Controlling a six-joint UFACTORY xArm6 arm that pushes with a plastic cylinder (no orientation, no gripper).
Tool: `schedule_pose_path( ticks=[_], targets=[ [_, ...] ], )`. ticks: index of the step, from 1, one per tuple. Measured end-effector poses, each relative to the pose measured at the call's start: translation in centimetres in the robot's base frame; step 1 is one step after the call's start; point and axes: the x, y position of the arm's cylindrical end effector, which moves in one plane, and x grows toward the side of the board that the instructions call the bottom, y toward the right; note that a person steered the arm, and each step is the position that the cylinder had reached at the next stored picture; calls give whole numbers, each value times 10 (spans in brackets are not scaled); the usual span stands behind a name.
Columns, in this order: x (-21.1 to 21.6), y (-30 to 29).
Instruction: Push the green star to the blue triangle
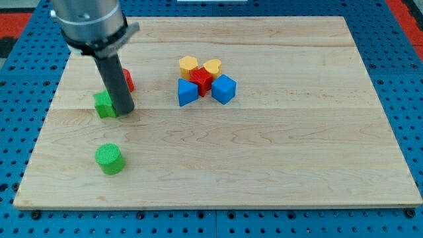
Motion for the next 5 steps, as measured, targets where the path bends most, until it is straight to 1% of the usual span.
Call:
schedule_pose_path(
  ticks=[1, 2, 3, 4, 5],
  targets=[
    [31, -11],
    [53, -57],
    [33, -78],
    [-3, -44],
    [-26, 0]
  ],
)
